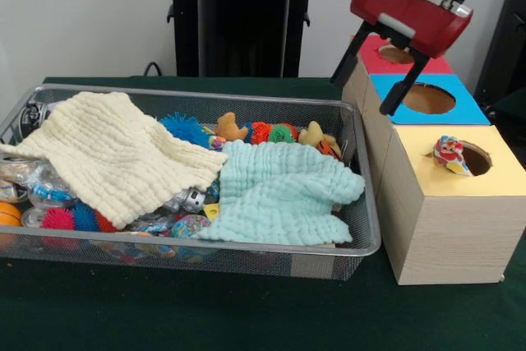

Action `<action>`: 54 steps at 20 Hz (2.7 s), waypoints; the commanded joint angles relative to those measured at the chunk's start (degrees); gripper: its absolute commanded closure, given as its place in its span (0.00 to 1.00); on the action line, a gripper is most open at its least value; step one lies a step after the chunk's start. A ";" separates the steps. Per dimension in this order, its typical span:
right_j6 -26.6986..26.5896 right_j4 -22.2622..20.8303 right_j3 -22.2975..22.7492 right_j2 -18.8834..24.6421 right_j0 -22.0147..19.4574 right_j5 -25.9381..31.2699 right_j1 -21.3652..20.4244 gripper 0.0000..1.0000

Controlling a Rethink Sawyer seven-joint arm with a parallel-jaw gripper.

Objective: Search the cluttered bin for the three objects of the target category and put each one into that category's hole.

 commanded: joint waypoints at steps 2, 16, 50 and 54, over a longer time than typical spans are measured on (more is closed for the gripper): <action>7.65 -3.08 4.45 1.97 -2.07 -5.18 2.82 0.00; 0.78 -4.15 8.10 5.82 -8.20 -13.55 1.64 0.00; -12.80 -26.79 12.26 38.16 -31.09 -22.18 -3.14 0.00; -12.78 -28.84 11.01 39.71 -32.09 -20.23 -3.06 0.00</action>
